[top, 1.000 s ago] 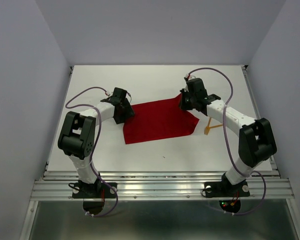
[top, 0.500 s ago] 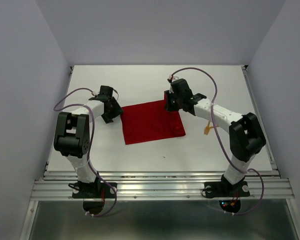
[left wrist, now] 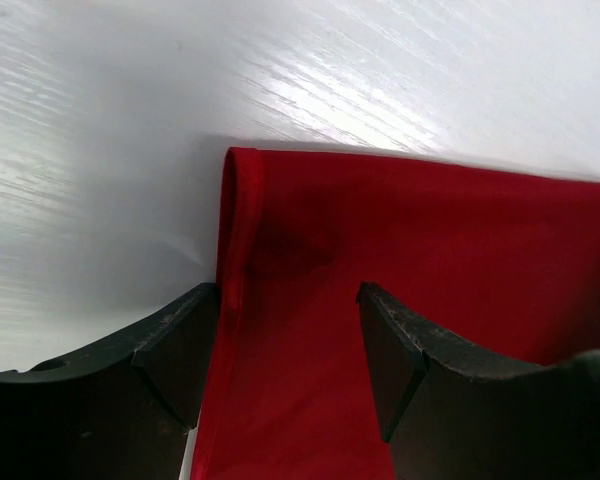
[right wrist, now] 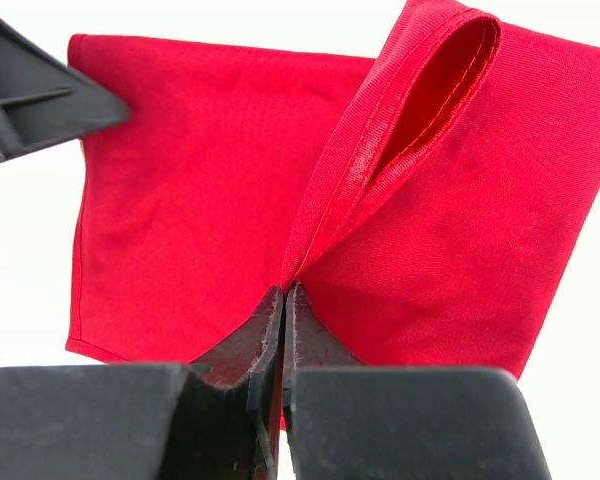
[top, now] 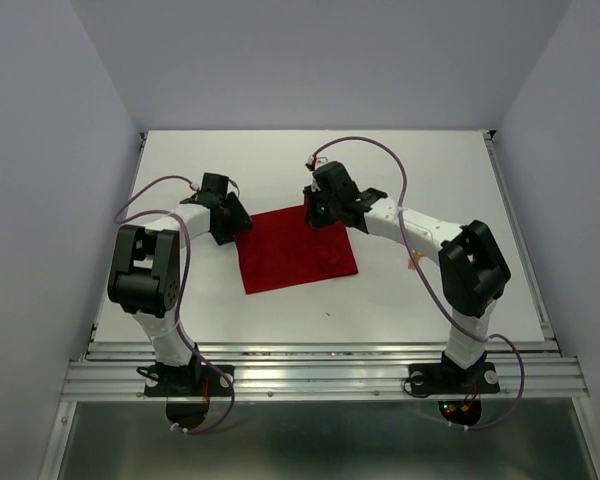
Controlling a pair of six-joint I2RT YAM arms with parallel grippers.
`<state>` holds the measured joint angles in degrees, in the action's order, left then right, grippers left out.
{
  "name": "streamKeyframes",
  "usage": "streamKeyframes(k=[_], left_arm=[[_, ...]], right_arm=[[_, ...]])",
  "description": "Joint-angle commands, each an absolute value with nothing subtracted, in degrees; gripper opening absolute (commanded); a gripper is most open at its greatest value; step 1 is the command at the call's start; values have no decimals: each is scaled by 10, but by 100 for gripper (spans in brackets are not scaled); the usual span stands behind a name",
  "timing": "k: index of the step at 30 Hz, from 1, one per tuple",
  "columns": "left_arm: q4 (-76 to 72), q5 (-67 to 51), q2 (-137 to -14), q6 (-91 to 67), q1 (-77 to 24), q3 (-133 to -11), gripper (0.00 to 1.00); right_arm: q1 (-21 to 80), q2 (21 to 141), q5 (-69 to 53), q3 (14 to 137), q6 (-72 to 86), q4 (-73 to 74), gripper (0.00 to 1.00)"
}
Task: Fold the napkin into a case and place the utensils inside
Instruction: Fold the rectangle-folded napkin at the center of the board.
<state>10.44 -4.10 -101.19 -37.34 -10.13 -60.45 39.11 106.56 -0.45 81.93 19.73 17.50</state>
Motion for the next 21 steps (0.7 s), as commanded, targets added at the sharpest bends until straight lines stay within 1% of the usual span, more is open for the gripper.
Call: streamKeyframes(k=[1,15,21], left_arm=[[113,-62,-1029,-374,-113,-580,69],[96,-79,-1049,-388,-137,-583,68],[92,-83,-1062,-400,-149,-599,66]], right_arm=[[412,1079,-4,860,200,163,1],[464,1127,-18,927,201,175,1],[464,1136,-32,936,205,175,1]])
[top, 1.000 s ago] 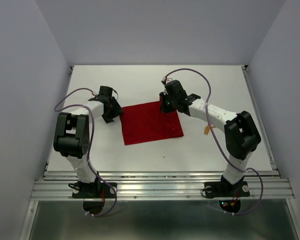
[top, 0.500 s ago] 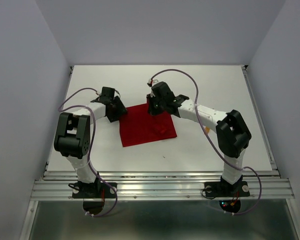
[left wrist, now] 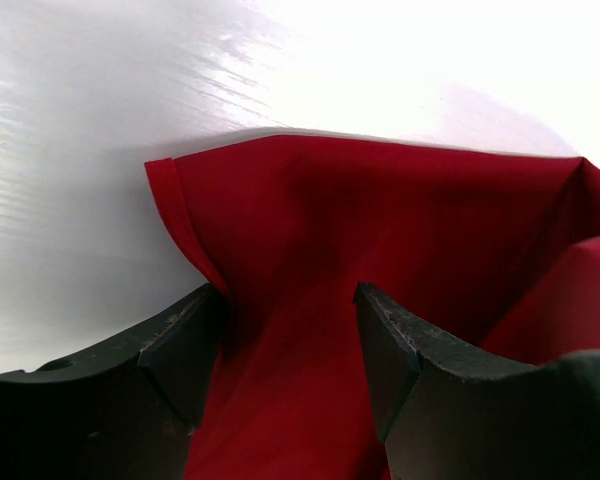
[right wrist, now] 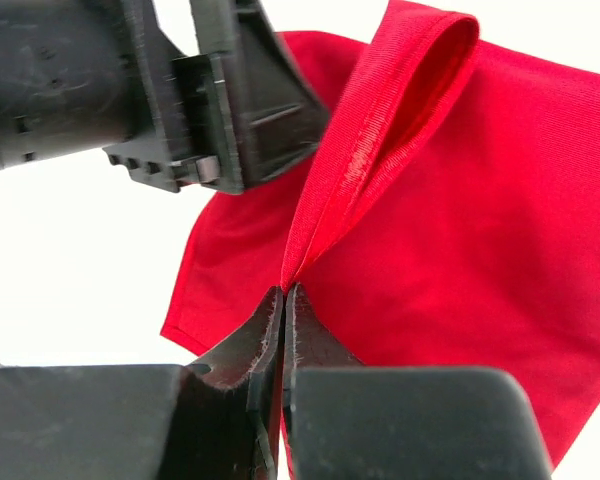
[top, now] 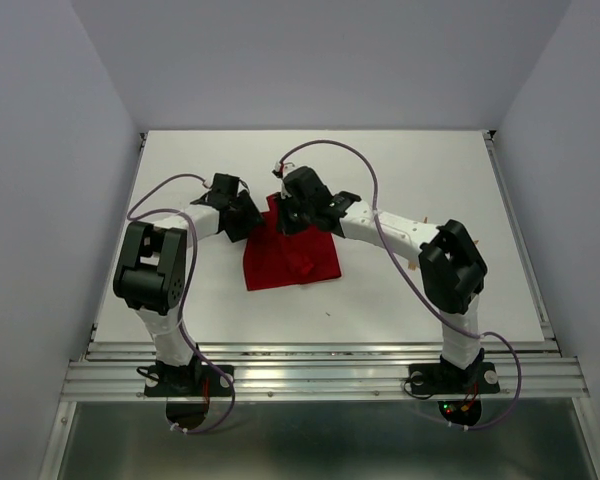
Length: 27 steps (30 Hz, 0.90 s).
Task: Fold the napkin into a case and place the utensils inside
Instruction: Fold the rectangle-folded napkin at the center of the board.
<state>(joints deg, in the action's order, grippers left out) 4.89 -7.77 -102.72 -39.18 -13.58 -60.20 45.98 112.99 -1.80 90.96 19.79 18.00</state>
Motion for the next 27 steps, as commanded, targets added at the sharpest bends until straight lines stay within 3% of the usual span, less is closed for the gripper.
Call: streamKeyframes(k=[1,13,27], left_arm=[[92,-84,-1064,-401,-152,-602,66],[120,-67,-1067,-396,-171,-645,66],[142,-39,-987,-374,-128,-581,65]], right_arm=[[464,1136,-37,936,206,175,1],[464,1133,-26,920,216,165,1],[464,1180,-32,969,224,163,1]])
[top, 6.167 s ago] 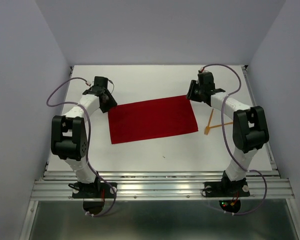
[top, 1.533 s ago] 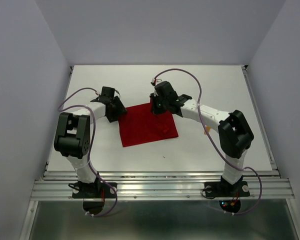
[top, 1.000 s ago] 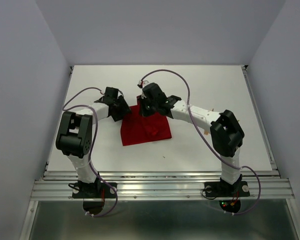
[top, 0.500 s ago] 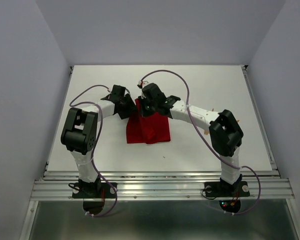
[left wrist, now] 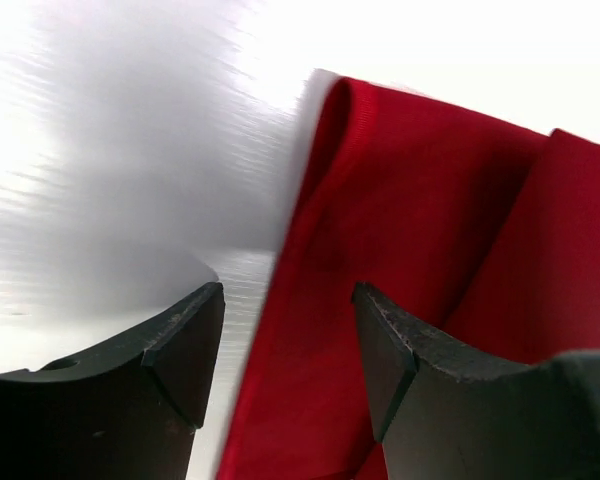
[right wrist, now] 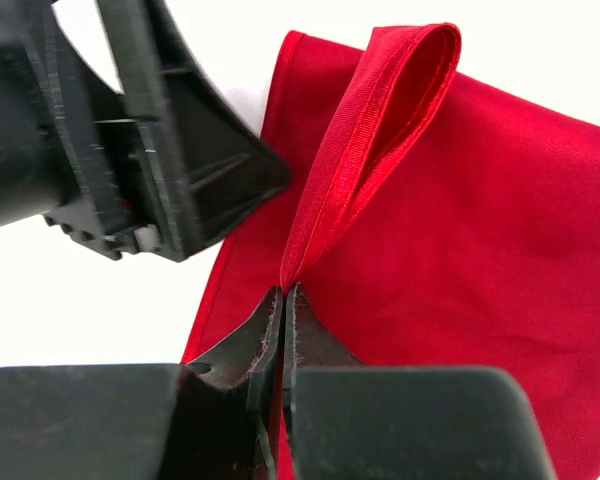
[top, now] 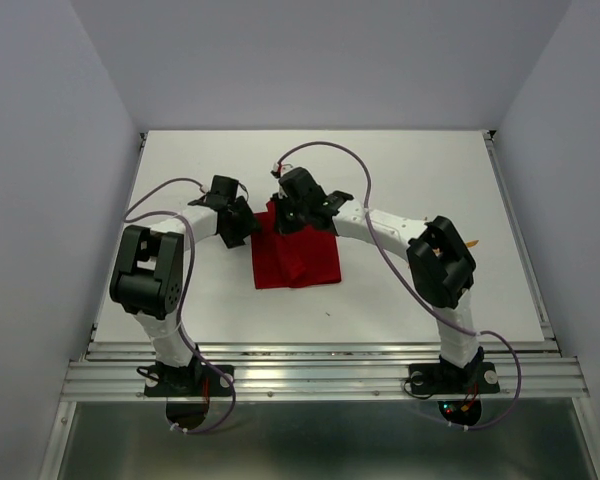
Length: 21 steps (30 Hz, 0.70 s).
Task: Fold the napkin into a case and place the utensils inside
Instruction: Fold the rectangle-folded napkin at the center of the board.
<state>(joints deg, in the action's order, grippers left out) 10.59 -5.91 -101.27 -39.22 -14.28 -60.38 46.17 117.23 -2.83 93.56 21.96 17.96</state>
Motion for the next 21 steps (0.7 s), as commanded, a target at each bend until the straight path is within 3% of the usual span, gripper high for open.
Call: streamKeyframes(k=[1,5,9,10,17,18,21], left_arm=[[142,-38,-979,-372,-126,-575,65],[151,-23,-966,-369,-120,-565,61],[149,-20,-966,-367,-116,-548,43],[144,-21,-969,-367,-116,-545,34],[121,-46,-996,-369,-116,-536,8],[120,-48,-998,-368,-117,-536,0],[117,-60,-1002,-368,-123,-534,0]], right_arm=[[464,1183,-31,968,225,163,1],[464,1187,-30,970,226,163,1],[464,1187,-29,974,224,163,1],[464,1187,-28,976,225,163,1],[464,1193,-34,985,224,163,1],[464,1194,-34,985,225,163,1],[464,1197,-40,991,225,163,1]])
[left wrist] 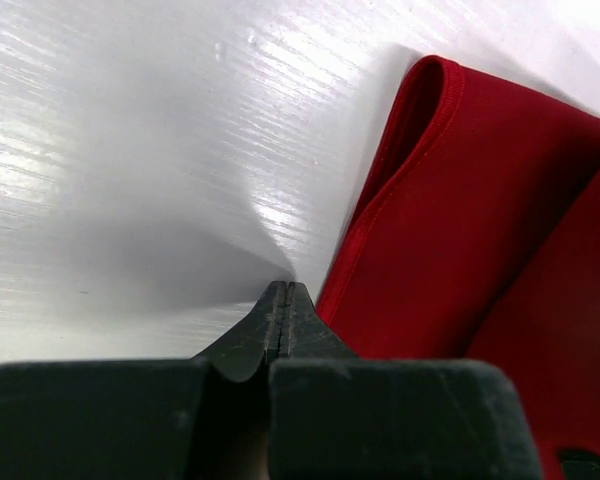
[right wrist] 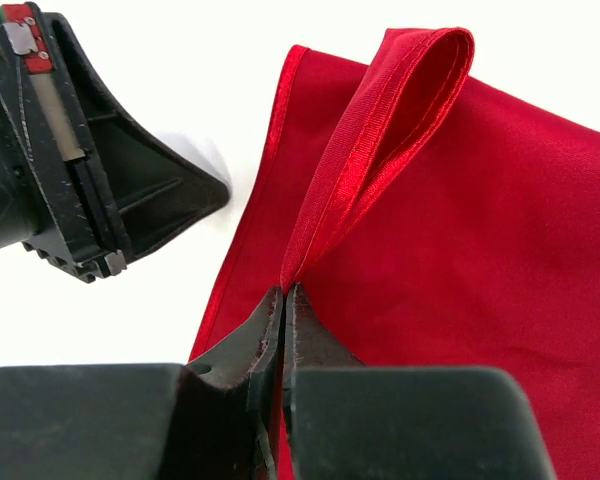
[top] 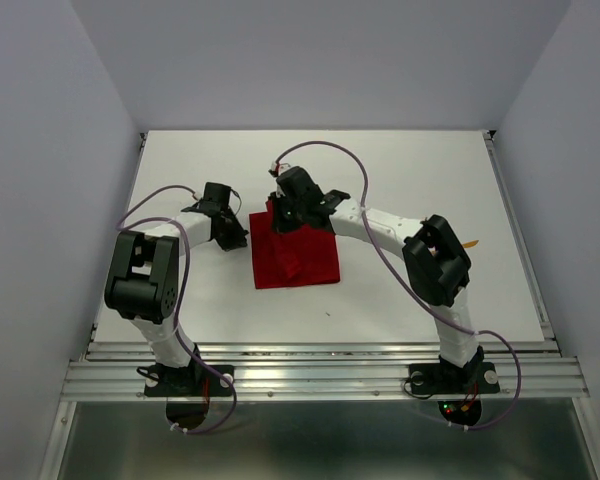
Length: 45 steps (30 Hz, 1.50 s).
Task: Fold the napkin into a case and place the utensils inside
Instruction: Fold the rectangle-folded napkin at the center of the board.
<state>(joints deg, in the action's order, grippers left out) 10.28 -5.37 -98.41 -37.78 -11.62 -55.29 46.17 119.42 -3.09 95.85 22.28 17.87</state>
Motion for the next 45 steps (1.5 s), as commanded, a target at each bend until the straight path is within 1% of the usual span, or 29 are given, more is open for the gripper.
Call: streamKeyframes(k=[1,12,26,38,45], left_arm=[[116,-59,-1001,-369,-126,-534,0],[102,-82,-1005,-372,-131,-530,0],[96,-85,-1015,-374,-132,-530,0],[97,-85,-1016,-374,-132,-533,0],[98,-83,-1016,-374,-132,-532,0]], right_arm=[[464,1199,-40,991,227,163,1],[464,1228,-54,1029,229,174,1],[469,1256,-89,1048,235,176,1],[480,1292,-97,1092,232,189,1],[480,1303,-101,1098,232,190,1]])
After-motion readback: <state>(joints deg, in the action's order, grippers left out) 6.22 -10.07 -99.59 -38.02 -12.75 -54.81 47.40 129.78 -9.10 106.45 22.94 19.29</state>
